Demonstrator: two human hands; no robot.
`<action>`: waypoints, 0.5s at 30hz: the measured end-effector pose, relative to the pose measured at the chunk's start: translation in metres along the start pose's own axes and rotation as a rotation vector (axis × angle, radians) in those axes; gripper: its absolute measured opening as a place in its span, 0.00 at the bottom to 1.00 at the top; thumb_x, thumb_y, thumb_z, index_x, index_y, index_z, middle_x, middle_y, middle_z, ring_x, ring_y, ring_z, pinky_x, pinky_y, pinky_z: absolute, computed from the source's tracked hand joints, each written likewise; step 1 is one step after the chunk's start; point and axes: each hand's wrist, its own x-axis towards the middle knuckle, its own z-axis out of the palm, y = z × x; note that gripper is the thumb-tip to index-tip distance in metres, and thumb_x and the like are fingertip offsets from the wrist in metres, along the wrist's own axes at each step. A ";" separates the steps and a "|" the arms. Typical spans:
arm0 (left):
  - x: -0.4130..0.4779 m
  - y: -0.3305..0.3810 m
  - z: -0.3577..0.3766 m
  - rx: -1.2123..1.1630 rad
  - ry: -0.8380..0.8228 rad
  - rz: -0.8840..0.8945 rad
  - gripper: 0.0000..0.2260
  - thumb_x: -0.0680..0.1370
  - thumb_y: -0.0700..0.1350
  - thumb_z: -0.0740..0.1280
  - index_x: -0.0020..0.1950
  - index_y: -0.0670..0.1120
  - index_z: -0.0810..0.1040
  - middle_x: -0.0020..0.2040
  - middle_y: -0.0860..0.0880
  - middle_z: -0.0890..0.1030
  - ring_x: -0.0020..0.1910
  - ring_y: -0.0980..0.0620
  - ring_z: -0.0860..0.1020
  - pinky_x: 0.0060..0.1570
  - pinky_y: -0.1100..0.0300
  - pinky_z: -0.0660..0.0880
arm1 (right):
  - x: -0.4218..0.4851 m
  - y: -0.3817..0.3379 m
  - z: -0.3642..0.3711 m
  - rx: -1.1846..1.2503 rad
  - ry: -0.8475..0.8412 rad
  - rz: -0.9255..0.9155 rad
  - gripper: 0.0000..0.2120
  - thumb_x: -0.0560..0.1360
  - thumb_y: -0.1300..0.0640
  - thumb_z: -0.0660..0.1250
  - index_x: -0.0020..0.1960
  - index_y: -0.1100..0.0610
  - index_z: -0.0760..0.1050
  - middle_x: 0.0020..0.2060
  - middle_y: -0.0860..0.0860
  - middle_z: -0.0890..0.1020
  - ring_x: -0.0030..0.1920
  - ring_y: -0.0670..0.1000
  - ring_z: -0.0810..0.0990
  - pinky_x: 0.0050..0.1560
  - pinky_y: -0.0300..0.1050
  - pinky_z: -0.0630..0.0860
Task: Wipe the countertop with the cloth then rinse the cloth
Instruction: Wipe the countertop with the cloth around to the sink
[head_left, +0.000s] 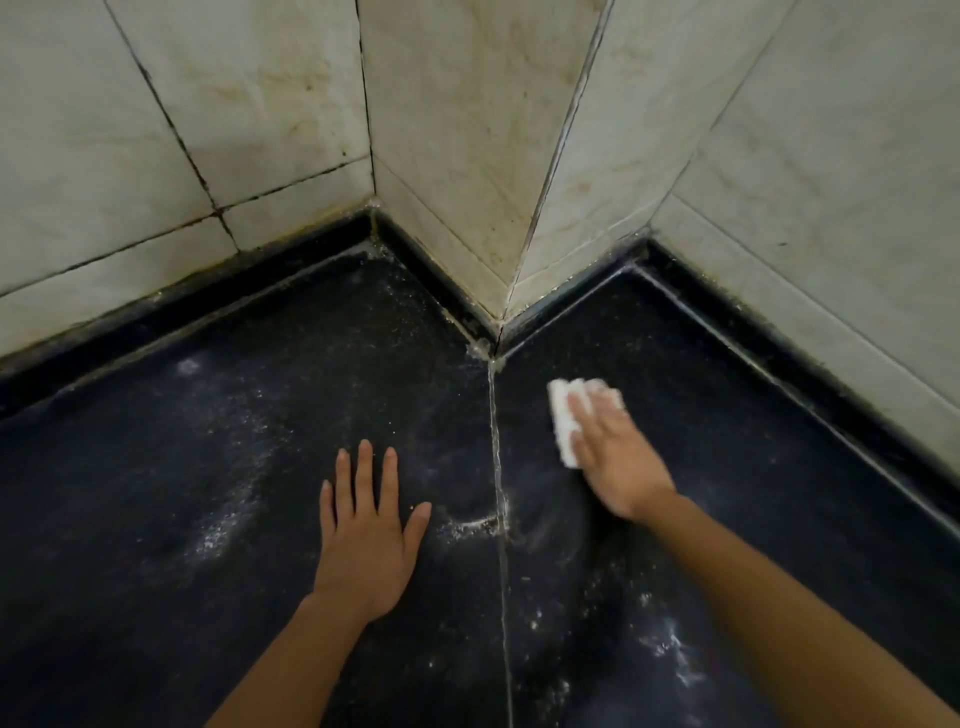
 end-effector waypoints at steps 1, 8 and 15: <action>0.000 0.000 0.000 0.001 0.000 0.002 0.37 0.67 0.67 0.25 0.72 0.49 0.27 0.72 0.47 0.26 0.69 0.48 0.24 0.70 0.50 0.29 | -0.001 0.023 -0.001 0.006 -0.024 0.168 0.27 0.83 0.45 0.40 0.78 0.58 0.46 0.77 0.57 0.46 0.77 0.56 0.43 0.72 0.39 0.34; -0.002 0.003 -0.002 0.019 0.026 -0.012 0.32 0.78 0.63 0.39 0.75 0.48 0.32 0.75 0.45 0.31 0.73 0.46 0.30 0.71 0.49 0.33 | -0.040 0.001 0.019 0.112 0.064 0.712 0.26 0.83 0.52 0.44 0.78 0.59 0.46 0.77 0.60 0.47 0.77 0.58 0.43 0.75 0.50 0.41; -0.009 0.003 -0.006 -0.065 0.014 0.006 0.32 0.80 0.60 0.47 0.77 0.46 0.39 0.77 0.44 0.35 0.75 0.46 0.33 0.72 0.48 0.33 | -0.122 -0.131 0.057 0.070 -0.036 -0.028 0.25 0.82 0.50 0.45 0.76 0.56 0.56 0.76 0.55 0.60 0.76 0.56 0.54 0.73 0.55 0.52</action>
